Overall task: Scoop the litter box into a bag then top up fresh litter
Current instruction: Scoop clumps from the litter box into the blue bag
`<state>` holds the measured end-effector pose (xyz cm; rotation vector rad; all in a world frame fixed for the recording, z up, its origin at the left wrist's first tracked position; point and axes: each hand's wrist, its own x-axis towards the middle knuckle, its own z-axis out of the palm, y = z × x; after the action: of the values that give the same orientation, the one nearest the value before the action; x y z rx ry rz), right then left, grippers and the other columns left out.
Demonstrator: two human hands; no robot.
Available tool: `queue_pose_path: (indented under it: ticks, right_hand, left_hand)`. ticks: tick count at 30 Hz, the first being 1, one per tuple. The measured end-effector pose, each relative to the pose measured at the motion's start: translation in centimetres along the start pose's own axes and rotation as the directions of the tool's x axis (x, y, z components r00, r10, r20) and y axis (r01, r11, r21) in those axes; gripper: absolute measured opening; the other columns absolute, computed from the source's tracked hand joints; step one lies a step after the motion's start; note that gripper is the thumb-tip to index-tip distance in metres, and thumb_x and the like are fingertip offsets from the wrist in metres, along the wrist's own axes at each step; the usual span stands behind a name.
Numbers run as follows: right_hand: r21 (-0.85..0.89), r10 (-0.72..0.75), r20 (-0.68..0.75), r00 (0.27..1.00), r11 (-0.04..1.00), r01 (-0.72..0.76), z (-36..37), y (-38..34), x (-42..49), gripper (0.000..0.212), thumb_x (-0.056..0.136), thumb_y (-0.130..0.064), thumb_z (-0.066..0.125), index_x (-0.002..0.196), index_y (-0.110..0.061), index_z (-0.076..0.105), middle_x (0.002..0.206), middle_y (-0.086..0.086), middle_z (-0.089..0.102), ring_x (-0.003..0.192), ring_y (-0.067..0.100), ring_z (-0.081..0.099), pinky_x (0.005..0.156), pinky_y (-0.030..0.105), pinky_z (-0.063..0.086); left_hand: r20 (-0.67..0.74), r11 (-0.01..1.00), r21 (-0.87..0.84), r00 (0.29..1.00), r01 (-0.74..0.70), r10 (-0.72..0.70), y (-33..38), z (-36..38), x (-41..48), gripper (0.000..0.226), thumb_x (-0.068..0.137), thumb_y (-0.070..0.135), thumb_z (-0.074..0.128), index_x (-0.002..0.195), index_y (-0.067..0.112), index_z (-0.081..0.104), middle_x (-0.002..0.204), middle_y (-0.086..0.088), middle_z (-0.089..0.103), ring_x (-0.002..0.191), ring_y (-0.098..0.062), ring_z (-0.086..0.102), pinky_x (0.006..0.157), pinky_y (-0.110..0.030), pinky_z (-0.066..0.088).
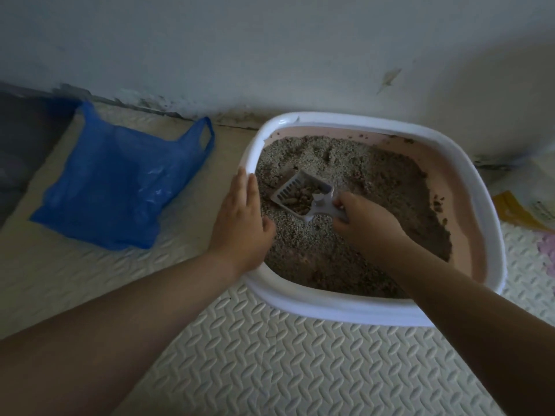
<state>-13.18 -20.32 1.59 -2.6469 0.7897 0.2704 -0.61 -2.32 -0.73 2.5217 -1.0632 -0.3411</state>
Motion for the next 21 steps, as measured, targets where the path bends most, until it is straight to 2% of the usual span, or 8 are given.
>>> queue_pose_path:
  ticks: [3, 9, 14, 17, 19, 21]
  right_hand:
    - [-0.068, 0.013, 0.058, 0.998, 0.998, -0.009, 0.1, -0.3, 1.1, 0.019, 0.094, -0.025, 0.05, 0.111, -0.015, 0.051, 0.082, 0.003, 0.053, 0.065, 0.019, 0.05, 0.053, 0.03, 0.038]
    - [-0.044, -0.012, 0.011, 1.0, 0.999, 0.013, 0.8, -2.2, 4.5, 0.017, 0.093, -0.023, 0.051, 0.107, -0.013, 0.051, 0.074, -0.001, 0.05, 0.058, 0.014, 0.046, 0.047, 0.025, 0.031]
    - [-0.083, -0.067, -0.071, 0.995, 0.995, 0.061, 0.9, -1.6, 6.9, 0.021, 0.091, -0.025, 0.052, 0.11, -0.016, 0.053, 0.089, 0.002, 0.057, 0.068, 0.019, 0.054, 0.056, 0.027, 0.041]
    - [-0.086, -0.153, -0.137, 0.979, 0.986, 0.142, 2.3, 0.1, 6.7, 0.025, 0.094, -0.026, 0.049, 0.116, -0.015, 0.051, 0.103, 0.003, 0.057, 0.07, 0.018, 0.051, 0.055, 0.028, 0.039]
    - [-0.035, -0.158, -0.181, 0.971, 0.987, 0.154, 3.8, 0.6, 6.1, 0.029, 0.095, -0.025, 0.048, 0.12, -0.012, 0.049, 0.107, 0.004, 0.057, 0.071, 0.019, 0.051, 0.051, 0.028, 0.034]
    - [0.088, -0.124, -0.204, 0.971, 0.986, 0.144, 4.9, 0.5, 5.1, 0.03, 0.095, -0.022, 0.048, 0.122, -0.008, 0.048, 0.109, 0.008, 0.056, 0.071, 0.021, 0.052, 0.052, 0.029, 0.031]
  left_hand:
    - [-0.01, 1.0, -0.018, 1.0, -0.012, 0.011, -0.1, 0.1, 0.0, 0.073, 0.094, 0.027, 0.041, 0.152, 0.006, 0.001, 0.159, -0.01, -0.011, 0.147, -0.024, 0.0, 0.119, -0.037, 0.016]
    - [-0.026, 0.999, -0.029, 0.999, -0.019, 0.019, -0.2, 0.3, 0.1, 0.074, 0.093, 0.026, 0.042, 0.152, 0.005, 0.002, 0.159, -0.01, -0.009, 0.147, -0.023, 0.0, 0.119, -0.035, 0.016]
    - [-0.03, 0.999, -0.033, 0.999, -0.021, 0.02, -0.2, 0.3, 0.1, 0.074, 0.092, 0.026, 0.042, 0.152, 0.005, 0.004, 0.16, -0.01, -0.007, 0.147, -0.022, 0.0, 0.119, -0.034, 0.014]
    - [-0.024, 0.999, -0.028, 1.0, -0.018, 0.017, -0.2, 0.3, 0.0, 0.073, 0.092, 0.026, 0.041, 0.152, 0.005, 0.003, 0.16, -0.01, -0.008, 0.147, -0.022, -0.001, 0.119, -0.035, 0.014]
    - [-0.022, 0.999, -0.029, 1.0, -0.017, 0.016, -0.2, 0.3, 0.1, 0.074, 0.092, 0.026, 0.041, 0.152, 0.006, 0.003, 0.16, -0.01, -0.008, 0.147, -0.022, 0.0, 0.119, -0.036, 0.015]
    - [-0.016, 1.0, -0.018, 1.0, -0.011, 0.011, -0.2, 0.2, 0.1, 0.074, 0.092, 0.027, 0.04, 0.152, 0.006, 0.002, 0.16, -0.01, -0.009, 0.147, -0.022, 0.001, 0.119, -0.037, 0.017]
